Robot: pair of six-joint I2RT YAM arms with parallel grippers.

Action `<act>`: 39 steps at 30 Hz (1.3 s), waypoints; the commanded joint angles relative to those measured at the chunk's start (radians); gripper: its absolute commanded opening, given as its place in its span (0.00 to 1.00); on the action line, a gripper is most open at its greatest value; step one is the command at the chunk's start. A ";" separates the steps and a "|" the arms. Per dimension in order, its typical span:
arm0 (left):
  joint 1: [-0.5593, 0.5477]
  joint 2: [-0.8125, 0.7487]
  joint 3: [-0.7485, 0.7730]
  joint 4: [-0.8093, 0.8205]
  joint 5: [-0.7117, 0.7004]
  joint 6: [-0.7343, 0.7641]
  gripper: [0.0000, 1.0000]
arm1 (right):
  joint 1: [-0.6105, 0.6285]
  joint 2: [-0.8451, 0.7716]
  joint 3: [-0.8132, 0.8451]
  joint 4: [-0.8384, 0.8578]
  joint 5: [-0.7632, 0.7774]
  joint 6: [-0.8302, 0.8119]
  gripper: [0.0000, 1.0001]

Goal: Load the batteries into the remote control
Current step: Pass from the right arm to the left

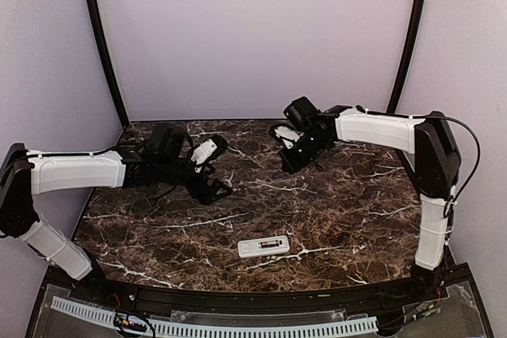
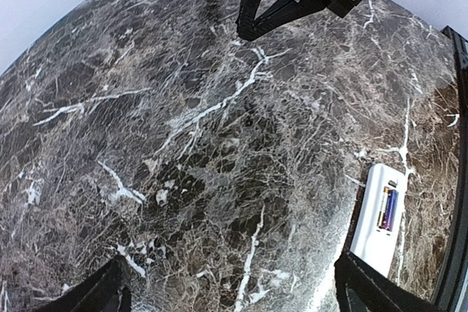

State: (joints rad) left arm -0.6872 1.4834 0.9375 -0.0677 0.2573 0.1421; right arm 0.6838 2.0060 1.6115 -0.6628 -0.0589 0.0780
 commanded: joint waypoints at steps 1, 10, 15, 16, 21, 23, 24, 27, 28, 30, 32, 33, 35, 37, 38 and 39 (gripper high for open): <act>0.004 -0.096 -0.061 0.121 0.109 0.082 0.95 | 0.048 -0.141 -0.011 -0.050 -0.164 -0.179 0.00; -0.016 -0.296 -0.192 0.286 0.307 0.452 0.91 | 0.162 -0.300 -0.022 -0.133 -0.470 -0.385 0.00; -0.058 -0.333 -0.168 0.261 0.358 0.693 0.84 | 0.233 -0.306 0.047 -0.222 -0.514 -0.446 0.00; -0.070 -0.331 -0.148 0.232 0.353 0.737 0.82 | 0.245 -0.307 0.058 -0.230 -0.523 -0.453 0.00; -0.129 -0.299 -0.080 0.099 0.310 0.831 0.67 | 0.278 -0.329 0.060 -0.227 -0.541 -0.472 0.00; -0.147 -0.291 -0.075 0.097 0.304 0.837 0.62 | 0.283 -0.335 0.063 -0.220 -0.549 -0.470 0.00; -0.157 -0.290 -0.079 0.103 0.301 0.837 0.60 | 0.286 -0.335 0.064 -0.215 -0.555 -0.469 0.00; -0.186 -0.284 -0.092 0.160 0.295 0.829 0.52 | 0.293 -0.333 0.070 -0.205 -0.566 -0.466 0.00; -0.194 -0.284 -0.096 0.166 0.288 0.831 0.48 | 0.295 -0.333 0.073 -0.203 -0.570 -0.466 0.00; -0.206 -0.282 -0.095 0.167 0.282 0.830 0.46 | 0.295 -0.334 0.070 -0.187 -0.579 -0.461 0.00; -0.208 -0.282 -0.098 0.167 0.277 0.830 0.46 | 0.296 -0.335 0.063 -0.173 -0.591 -0.459 0.00; -0.209 -0.281 -0.101 0.171 0.275 0.832 0.46 | 0.295 -0.335 0.062 -0.170 -0.597 -0.460 0.00; -0.209 -0.276 -0.105 0.190 0.264 0.833 0.45 | 0.298 -0.333 0.063 -0.170 -0.611 -0.461 0.00; -0.209 -0.269 -0.101 0.208 0.251 0.823 0.44 | 0.301 -0.334 0.062 -0.165 -0.617 -0.461 0.00; -0.209 -0.264 -0.098 0.207 0.253 0.816 0.43 | 0.301 -0.336 0.062 -0.163 -0.617 -0.460 0.00; -0.210 -0.261 -0.087 0.195 0.258 0.813 0.42 | 0.302 -0.340 0.062 -0.162 -0.620 -0.461 0.00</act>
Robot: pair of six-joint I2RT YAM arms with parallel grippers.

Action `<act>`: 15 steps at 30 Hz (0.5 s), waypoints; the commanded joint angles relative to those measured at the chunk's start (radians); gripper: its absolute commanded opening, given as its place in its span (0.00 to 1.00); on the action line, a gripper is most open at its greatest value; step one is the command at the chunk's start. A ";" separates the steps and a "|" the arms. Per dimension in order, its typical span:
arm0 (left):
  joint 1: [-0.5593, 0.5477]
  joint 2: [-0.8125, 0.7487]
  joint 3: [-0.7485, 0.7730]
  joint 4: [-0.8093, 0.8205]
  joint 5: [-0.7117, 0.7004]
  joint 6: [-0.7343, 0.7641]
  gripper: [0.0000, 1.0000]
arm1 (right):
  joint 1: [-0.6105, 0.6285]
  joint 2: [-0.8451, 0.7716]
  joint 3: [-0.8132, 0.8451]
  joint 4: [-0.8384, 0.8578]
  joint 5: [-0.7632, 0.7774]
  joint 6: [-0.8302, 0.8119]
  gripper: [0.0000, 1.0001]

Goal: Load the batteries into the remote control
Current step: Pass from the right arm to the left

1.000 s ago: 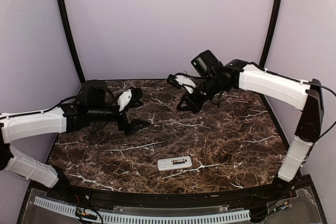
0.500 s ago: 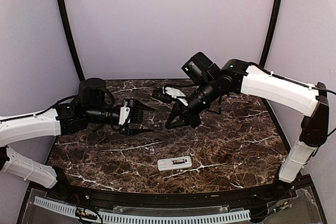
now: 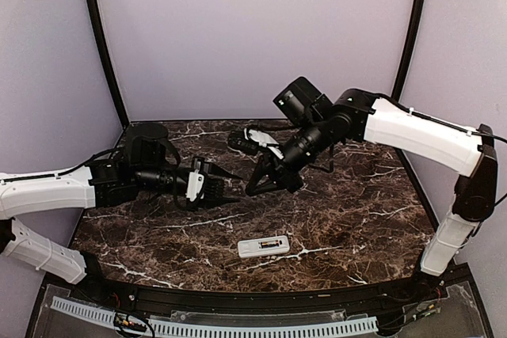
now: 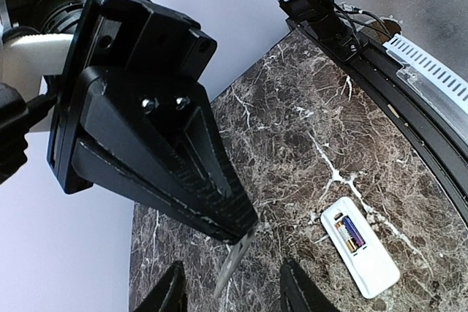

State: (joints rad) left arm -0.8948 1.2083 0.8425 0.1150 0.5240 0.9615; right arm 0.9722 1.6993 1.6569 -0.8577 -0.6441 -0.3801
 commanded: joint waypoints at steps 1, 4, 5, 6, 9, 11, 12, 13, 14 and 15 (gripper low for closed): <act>-0.003 0.020 0.012 0.006 -0.006 -0.013 0.41 | 0.013 -0.036 0.016 0.033 -0.037 -0.003 0.00; -0.003 0.026 0.012 -0.009 -0.007 -0.015 0.38 | 0.015 -0.046 0.010 0.040 -0.043 -0.001 0.00; -0.004 0.026 0.011 -0.008 -0.008 -0.013 0.38 | 0.015 -0.048 0.008 0.046 -0.045 0.001 0.00; -0.004 0.027 0.010 -0.008 -0.011 -0.014 0.38 | 0.015 -0.050 0.008 0.049 -0.047 0.004 0.00; -0.004 0.029 0.014 -0.002 -0.017 -0.020 0.37 | 0.017 -0.051 0.004 0.057 -0.053 0.005 0.00; -0.004 0.031 0.016 0.010 -0.020 -0.024 0.36 | 0.020 -0.053 -0.001 0.066 -0.057 0.004 0.00; -0.004 0.032 0.016 0.014 -0.023 -0.024 0.36 | 0.021 -0.053 -0.004 0.072 -0.059 0.006 0.00; -0.004 0.038 0.017 0.022 -0.025 -0.023 0.36 | 0.022 -0.051 -0.005 0.078 -0.062 0.006 0.00; -0.004 0.040 0.017 0.026 -0.028 -0.023 0.36 | 0.022 -0.050 -0.004 0.081 -0.065 0.006 0.00; -0.004 0.045 0.019 0.031 -0.029 -0.023 0.36 | 0.022 -0.049 -0.001 0.082 -0.066 0.006 0.00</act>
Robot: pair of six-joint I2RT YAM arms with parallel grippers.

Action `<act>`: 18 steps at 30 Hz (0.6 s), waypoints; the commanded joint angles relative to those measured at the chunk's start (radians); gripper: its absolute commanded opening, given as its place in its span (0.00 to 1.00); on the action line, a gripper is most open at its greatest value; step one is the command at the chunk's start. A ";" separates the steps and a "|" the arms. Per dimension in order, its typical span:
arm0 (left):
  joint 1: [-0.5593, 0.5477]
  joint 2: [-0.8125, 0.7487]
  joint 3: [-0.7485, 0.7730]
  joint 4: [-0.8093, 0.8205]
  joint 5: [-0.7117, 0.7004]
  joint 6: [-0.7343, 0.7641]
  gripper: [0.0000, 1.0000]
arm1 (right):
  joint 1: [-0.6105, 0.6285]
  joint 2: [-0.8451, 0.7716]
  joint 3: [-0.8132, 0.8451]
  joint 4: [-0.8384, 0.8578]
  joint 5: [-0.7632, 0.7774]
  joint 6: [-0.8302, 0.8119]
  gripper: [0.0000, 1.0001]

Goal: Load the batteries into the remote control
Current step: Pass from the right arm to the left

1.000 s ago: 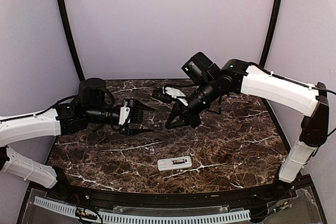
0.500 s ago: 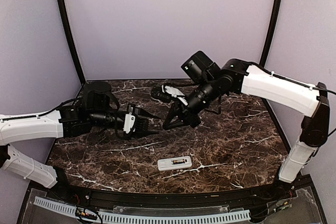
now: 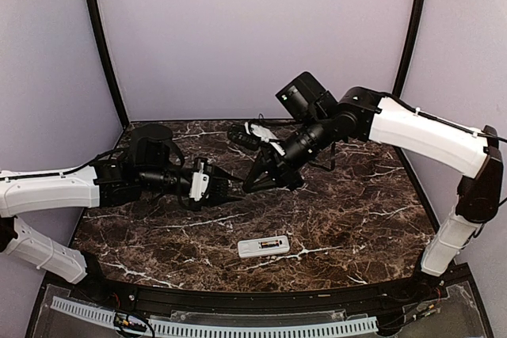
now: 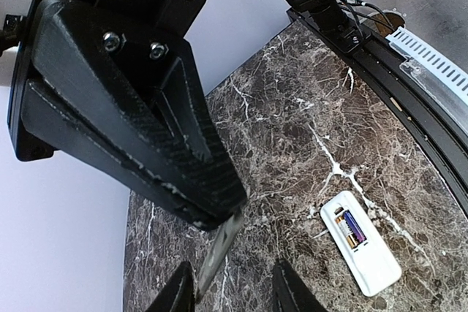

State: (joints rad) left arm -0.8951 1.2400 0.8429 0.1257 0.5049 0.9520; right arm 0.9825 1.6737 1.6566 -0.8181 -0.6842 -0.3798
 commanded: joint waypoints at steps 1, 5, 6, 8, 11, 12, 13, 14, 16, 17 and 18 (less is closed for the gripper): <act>-0.004 0.016 0.020 0.023 -0.009 -0.014 0.35 | 0.011 -0.022 0.002 0.043 -0.027 0.006 0.00; -0.005 0.019 0.021 0.038 0.000 -0.011 0.33 | 0.012 -0.017 0.005 0.051 -0.030 0.005 0.00; -0.006 0.019 0.021 0.041 0.001 -0.011 0.32 | 0.012 -0.015 0.005 0.051 -0.028 0.004 0.00; -0.008 0.020 0.021 0.043 0.001 -0.010 0.27 | 0.011 -0.011 0.005 0.051 -0.020 0.004 0.00; -0.009 0.011 0.012 0.065 0.000 -0.015 0.16 | 0.012 -0.003 0.002 0.052 -0.017 0.003 0.00; -0.011 0.008 0.003 0.092 -0.001 -0.018 0.06 | 0.012 -0.002 0.001 0.053 -0.017 0.004 0.00; -0.012 0.004 -0.001 0.107 -0.001 -0.027 0.03 | 0.012 0.000 -0.001 0.057 -0.017 0.005 0.00; -0.015 0.001 -0.012 0.138 -0.003 -0.041 0.00 | 0.011 -0.001 -0.002 0.059 -0.017 0.007 0.00; -0.016 -0.009 -0.023 0.165 -0.007 -0.055 0.00 | 0.011 -0.001 -0.004 0.066 -0.015 0.011 0.00; -0.016 -0.017 -0.025 0.167 -0.010 -0.059 0.00 | 0.011 -0.002 -0.004 0.069 -0.014 0.012 0.00; -0.015 -0.020 -0.029 0.165 -0.017 -0.063 0.00 | 0.012 -0.006 -0.004 0.073 -0.012 0.015 0.00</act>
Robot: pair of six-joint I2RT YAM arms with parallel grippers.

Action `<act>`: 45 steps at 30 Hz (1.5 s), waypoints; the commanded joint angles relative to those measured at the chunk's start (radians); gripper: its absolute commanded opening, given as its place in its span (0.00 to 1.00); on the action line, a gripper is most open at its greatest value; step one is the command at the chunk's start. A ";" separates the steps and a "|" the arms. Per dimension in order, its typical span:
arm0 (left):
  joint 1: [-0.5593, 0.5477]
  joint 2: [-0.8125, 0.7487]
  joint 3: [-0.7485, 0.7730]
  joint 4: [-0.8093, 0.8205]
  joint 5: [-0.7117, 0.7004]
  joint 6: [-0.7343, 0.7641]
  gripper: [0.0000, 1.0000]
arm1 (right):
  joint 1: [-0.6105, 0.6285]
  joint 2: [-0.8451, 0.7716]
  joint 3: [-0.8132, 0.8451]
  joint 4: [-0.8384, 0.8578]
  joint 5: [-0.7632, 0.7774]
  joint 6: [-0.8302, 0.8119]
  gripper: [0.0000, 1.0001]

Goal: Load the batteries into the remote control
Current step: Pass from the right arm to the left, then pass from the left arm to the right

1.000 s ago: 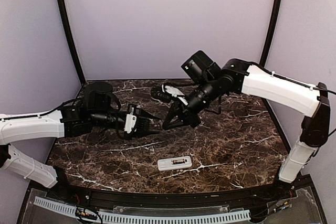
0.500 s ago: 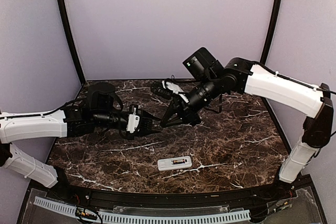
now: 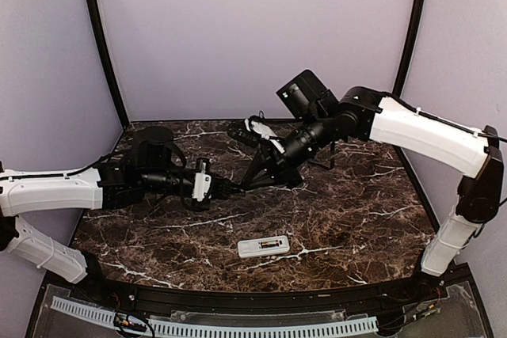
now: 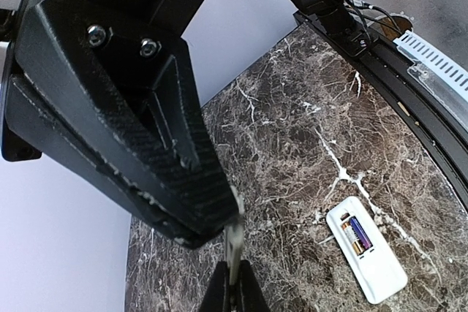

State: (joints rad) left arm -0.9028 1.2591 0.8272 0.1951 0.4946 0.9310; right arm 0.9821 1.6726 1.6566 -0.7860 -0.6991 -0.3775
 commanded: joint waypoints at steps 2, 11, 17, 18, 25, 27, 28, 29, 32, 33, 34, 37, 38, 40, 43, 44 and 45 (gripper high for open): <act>-0.008 -0.051 -0.017 0.072 -0.017 -0.045 0.00 | 0.012 -0.014 -0.001 0.043 0.010 0.015 0.00; -0.008 -0.097 -0.046 0.042 -0.024 -0.282 0.00 | 0.009 -0.166 -0.119 0.200 0.099 0.094 0.46; -0.008 -0.121 -0.052 0.054 -0.007 -0.422 0.00 | 0.004 -0.243 -0.290 0.372 0.139 0.169 0.50; -0.008 -0.122 -0.044 0.045 -0.007 -0.435 0.00 | 0.003 -0.243 -0.304 0.393 0.143 0.185 0.49; -0.008 -0.148 -0.047 0.082 0.021 -0.548 0.00 | 0.012 -0.255 -0.372 0.571 0.116 0.251 0.37; -0.008 -0.147 -0.044 0.081 0.024 -0.557 0.00 | 0.015 -0.253 -0.382 0.604 0.103 0.254 0.34; -0.008 -0.145 -0.042 0.081 0.023 -0.558 0.00 | 0.015 -0.250 -0.388 0.618 0.098 0.259 0.32; -0.008 -0.142 -0.041 0.079 0.022 -0.561 0.00 | 0.015 -0.247 -0.392 0.627 0.092 0.263 0.30; -0.008 -0.138 -0.031 0.072 0.023 -0.557 0.00 | 0.015 -0.236 -0.396 0.635 0.083 0.267 0.27; -0.008 -0.138 -0.029 0.072 0.022 -0.554 0.00 | 0.016 -0.232 -0.396 0.635 0.078 0.267 0.26; -0.008 -0.137 -0.026 0.073 0.021 -0.552 0.00 | 0.016 -0.229 -0.396 0.637 0.073 0.268 0.25; -0.007 -0.132 -0.020 0.072 0.025 -0.550 0.00 | 0.018 -0.222 -0.391 0.646 0.047 0.270 0.18; -0.008 -0.130 -0.018 0.071 0.026 -0.550 0.00 | 0.018 -0.219 -0.391 0.649 0.038 0.270 0.16; -0.007 -0.126 -0.017 0.071 0.024 -0.552 0.00 | 0.020 -0.211 -0.391 0.654 0.021 0.271 0.15; -0.007 -0.127 -0.016 0.074 0.023 -0.556 0.00 | 0.024 -0.199 -0.390 0.642 0.019 0.272 0.14; -0.008 -0.130 -0.015 0.074 0.026 -0.558 0.00 | 0.025 -0.196 -0.391 0.639 0.019 0.272 0.14; -0.008 -0.131 -0.013 0.074 0.028 -0.557 0.00 | 0.026 -0.194 -0.394 0.640 0.018 0.272 0.13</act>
State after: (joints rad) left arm -0.9073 1.1332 0.7849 0.2607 0.5034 0.3862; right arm 0.9939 1.4612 1.2705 -0.1684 -0.6544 -0.1139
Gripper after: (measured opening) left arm 0.015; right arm 0.140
